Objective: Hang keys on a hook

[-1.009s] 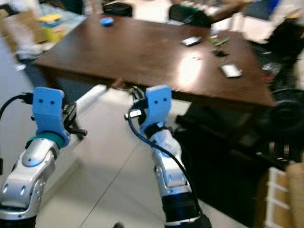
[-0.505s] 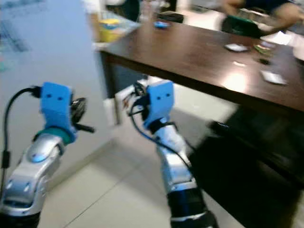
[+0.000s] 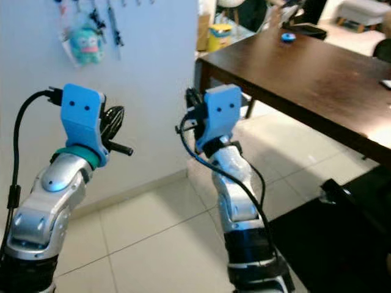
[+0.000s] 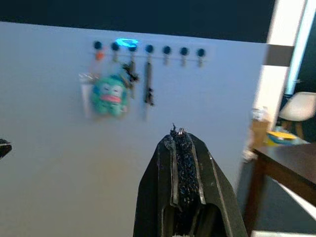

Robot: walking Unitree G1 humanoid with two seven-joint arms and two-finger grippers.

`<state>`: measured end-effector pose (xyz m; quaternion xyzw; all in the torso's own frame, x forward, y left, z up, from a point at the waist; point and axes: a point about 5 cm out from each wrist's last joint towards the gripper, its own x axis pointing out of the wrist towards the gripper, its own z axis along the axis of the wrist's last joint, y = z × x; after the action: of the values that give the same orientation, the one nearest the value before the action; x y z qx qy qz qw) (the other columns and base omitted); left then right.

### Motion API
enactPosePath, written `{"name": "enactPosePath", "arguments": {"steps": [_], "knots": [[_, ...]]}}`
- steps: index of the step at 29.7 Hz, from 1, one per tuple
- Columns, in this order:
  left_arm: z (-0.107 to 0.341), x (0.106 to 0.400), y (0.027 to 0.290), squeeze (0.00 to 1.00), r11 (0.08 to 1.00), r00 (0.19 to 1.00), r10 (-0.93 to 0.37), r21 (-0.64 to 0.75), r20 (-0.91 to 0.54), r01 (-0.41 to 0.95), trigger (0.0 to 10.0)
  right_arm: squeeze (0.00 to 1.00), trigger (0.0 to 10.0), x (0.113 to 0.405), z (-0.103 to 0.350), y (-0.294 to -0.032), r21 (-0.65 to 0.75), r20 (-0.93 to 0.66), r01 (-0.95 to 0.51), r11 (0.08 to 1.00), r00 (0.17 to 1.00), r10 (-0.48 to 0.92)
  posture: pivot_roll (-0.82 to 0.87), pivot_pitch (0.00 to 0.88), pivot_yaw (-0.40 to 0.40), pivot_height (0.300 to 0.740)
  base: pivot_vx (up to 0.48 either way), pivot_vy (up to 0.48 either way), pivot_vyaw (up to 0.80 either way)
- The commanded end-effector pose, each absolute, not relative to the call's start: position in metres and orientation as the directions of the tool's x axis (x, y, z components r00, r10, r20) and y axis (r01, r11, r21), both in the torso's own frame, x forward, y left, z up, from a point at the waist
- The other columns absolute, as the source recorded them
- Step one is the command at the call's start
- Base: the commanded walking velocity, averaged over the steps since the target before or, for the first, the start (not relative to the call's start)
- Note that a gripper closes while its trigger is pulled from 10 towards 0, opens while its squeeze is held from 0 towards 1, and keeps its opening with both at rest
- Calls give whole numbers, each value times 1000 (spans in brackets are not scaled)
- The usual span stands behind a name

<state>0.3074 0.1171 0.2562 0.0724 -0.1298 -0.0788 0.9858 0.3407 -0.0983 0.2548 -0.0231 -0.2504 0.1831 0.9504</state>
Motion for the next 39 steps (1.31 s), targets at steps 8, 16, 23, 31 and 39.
{"name": "enactPosePath", "arguments": {"steps": [8,16,23,31,39], "knots": [[260,313,115,0,978,951,-159,175,264,114,10000,0,10000,343,255,-103,-126,472,-315,941,815,336,-21,45,76,740,382,0,763],[260,314,116,0,979,954,-151,174,260,108,10000,0,10000,343,254,-101,-124,462,-327,937,816,346,-20,48,77,740,450,0,169],[259,315,116,0,979,955,-148,173,258,105,10000,0,10000,343,253,-101,-111,460,-344,932,814,355,-19,50,76,740,451,0,462],[258,316,116,0,980,955,-147,172,256,105,10000,0,10000,342,256,-101,-83,484,-352,932,804,347,-20,48,75,740,446,0,0],[259,316,116,0,980,954,-149,169,261,106,10000,0,10000,342,260,-103,-82,505,-342,936,795,335,-20,45,75,740,445,0,0]]}}
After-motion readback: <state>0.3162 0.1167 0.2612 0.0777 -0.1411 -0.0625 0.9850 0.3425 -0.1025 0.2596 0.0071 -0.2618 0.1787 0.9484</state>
